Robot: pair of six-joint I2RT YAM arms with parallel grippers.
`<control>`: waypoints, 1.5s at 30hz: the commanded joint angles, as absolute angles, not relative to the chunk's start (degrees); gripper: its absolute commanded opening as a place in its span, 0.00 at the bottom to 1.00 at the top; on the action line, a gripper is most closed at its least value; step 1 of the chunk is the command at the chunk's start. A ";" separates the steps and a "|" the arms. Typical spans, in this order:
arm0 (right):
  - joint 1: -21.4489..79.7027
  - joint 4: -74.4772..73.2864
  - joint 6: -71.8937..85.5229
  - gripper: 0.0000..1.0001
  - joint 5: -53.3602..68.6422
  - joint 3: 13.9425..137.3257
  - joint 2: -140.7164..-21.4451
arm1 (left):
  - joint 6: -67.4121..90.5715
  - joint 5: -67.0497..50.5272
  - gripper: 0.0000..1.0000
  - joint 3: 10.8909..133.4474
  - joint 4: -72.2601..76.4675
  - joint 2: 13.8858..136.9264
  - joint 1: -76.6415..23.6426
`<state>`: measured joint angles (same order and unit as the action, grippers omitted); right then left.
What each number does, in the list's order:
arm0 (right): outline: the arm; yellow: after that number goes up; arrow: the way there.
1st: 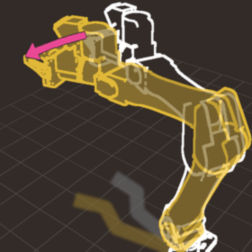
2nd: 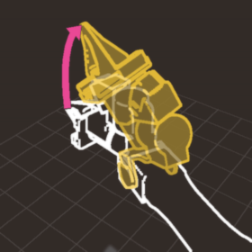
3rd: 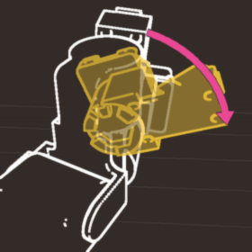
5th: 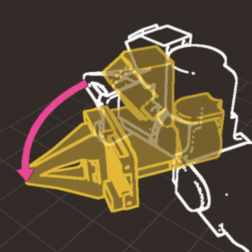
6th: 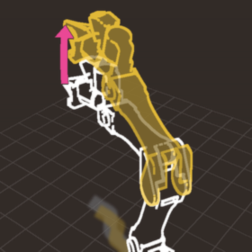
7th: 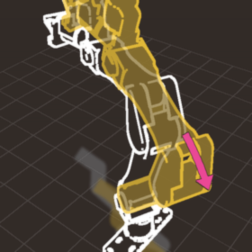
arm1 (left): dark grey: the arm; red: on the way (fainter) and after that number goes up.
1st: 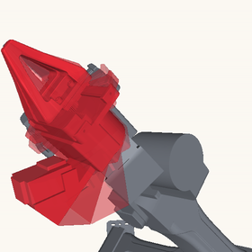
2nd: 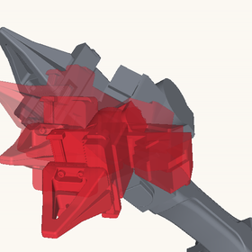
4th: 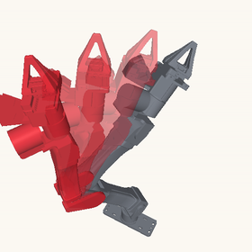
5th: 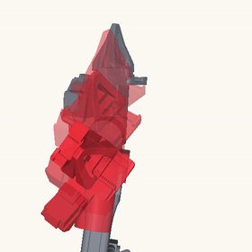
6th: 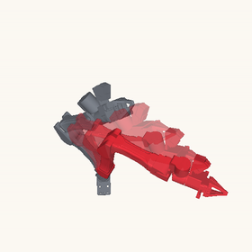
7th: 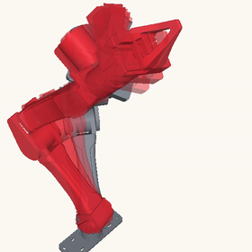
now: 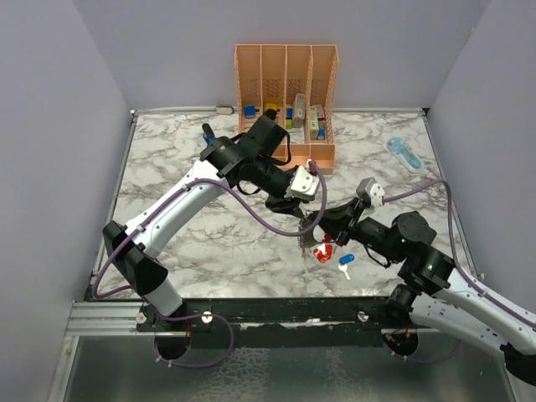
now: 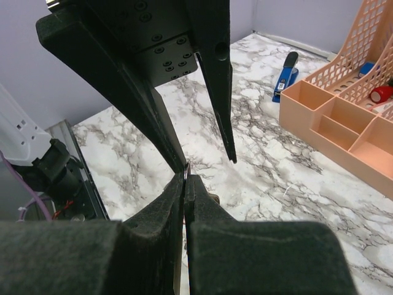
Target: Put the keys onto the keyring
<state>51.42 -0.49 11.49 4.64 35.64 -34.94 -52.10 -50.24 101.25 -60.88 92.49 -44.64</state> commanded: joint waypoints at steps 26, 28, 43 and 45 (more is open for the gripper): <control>51.50 14.58 14.65 0.02 5.26 26.39 -26.69 | -48.12 -47.34 0.37 100.94 -57.80 92.95 -46.23; 51.50 12.65 15.05 0.02 6.91 26.25 -24.11 | -48.34 -47.65 0.37 100.35 -57.81 92.65 -46.23; 51.50 7.98 16.12 0.02 10.88 27.83 -20.89 | -49.07 -53.73 0.38 104.24 -60.51 94.66 -47.75; 51.50 9.36 16.22 0.02 11.07 27.42 -21.36 | -49.05 -53.62 0.38 105.51 -61.04 94.97 -48.19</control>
